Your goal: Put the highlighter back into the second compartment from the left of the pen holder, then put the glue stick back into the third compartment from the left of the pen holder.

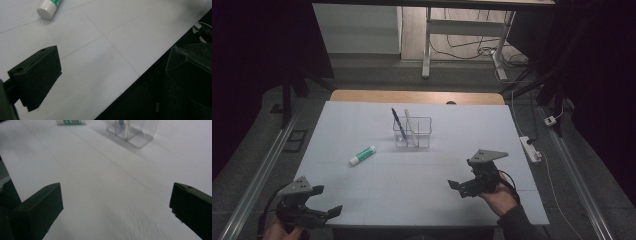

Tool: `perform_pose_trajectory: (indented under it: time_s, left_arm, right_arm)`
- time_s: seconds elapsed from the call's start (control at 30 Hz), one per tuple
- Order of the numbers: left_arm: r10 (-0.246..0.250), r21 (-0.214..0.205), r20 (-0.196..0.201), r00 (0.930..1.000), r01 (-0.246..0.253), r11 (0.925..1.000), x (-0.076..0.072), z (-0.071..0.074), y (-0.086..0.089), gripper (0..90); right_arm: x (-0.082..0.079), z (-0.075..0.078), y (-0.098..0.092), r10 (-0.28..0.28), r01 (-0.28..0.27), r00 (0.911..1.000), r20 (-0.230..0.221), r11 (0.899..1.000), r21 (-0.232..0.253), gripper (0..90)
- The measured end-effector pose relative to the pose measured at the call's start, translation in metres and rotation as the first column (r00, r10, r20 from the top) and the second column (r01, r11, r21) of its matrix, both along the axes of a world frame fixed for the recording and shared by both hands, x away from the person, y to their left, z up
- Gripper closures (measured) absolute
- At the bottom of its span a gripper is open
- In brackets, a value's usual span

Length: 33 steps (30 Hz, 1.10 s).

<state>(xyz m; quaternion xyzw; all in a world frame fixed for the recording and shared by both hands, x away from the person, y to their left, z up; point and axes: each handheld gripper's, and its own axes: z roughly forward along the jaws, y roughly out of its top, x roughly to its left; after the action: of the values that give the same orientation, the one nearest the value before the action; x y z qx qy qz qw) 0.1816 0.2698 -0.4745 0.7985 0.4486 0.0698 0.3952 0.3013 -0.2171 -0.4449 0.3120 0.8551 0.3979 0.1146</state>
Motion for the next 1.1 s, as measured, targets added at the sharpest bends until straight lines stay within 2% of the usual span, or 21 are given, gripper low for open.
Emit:
perform_pose_trajectory:
  time_s: [0.1, 0.27, 0.47, 0.53, 0.57, 0.67, 0.8, 0.93, 1.1]
  left_arm:
    - [0.003, -0.001, -0.002, 1.0000, -0.003, 1.0000, 0.000, 0.000, 0.000, 0.2]
    - [0.006, 0.001, -0.005, 1.0000, -0.006, 1.0000, 0.000, 0.000, 0.000, 0.1]
    - [0.009, 0.001, -0.009, 0.9999, -0.009, 1.0000, 0.001, 0.000, 0.000, 0.2]
    - [0.009, 0.003, -0.011, 0.9999, -0.009, 1.0000, 0.001, 0.000, -0.001, 0.2]
    - [0.008, 0.003, -0.012, 0.9999, -0.008, 1.0000, 0.001, 0.000, -0.001, 0.2]
    - [0.001, -0.007, -0.006, 1.0000, -0.001, 1.0000, 0.001, 0.000, 0.000, 0.0]
    - [-0.002, -0.023, -0.013, 0.9999, 0.001, 0.9997, 0.002, 0.000, 0.002, 0.0]
    - [0.003, -0.020, -0.012, 0.9999, -0.003, 0.9998, 0.002, 0.000, 0.002, 0.0]
    - [-0.013, -0.013, 0.014, 0.9998, 0.013, 0.9998, 0.008, 0.000, -0.001, 0.0]
  right_arm:
    - [-0.012, -0.003, -0.011, -0.028, 0.028, 0.9996, 0.001, 0.999, -0.030, 0.0]
    - [-0.031, -0.009, -0.034, -0.092, 0.091, 0.9951, -0.034, 0.995, -0.046, 0.0]
    - [-0.045, -0.013, -0.055, -0.146, 0.144, 0.9873, -0.061, 0.989, -0.046, 0.0]
    - [-0.046, -0.012, -0.060, -0.164, 0.163, 0.9838, -0.072, 0.986, -0.019, 0.0]
    - [-0.046, -0.012, -0.062, -0.163, 0.163, 0.9835, -0.078, 0.987, -0.004, 0.0]
    - [-0.045, -0.012, -0.064, -0.166, 0.167, 0.9819, -0.091, 0.986, 0.001, 0.0]
    - [-0.045, -0.013, -0.062, -0.151, 0.151, 0.9841, -0.093, 0.989, -0.011, 0.0]
    - [-0.045, -0.013, -0.061, -0.139, 0.138, 0.9859, -0.093, 0.990, -0.015, 0.0]
    - [-0.045, -0.013, -0.060, -0.130, 0.129, 0.9867, -0.097, 0.991, -0.022, 0.0]
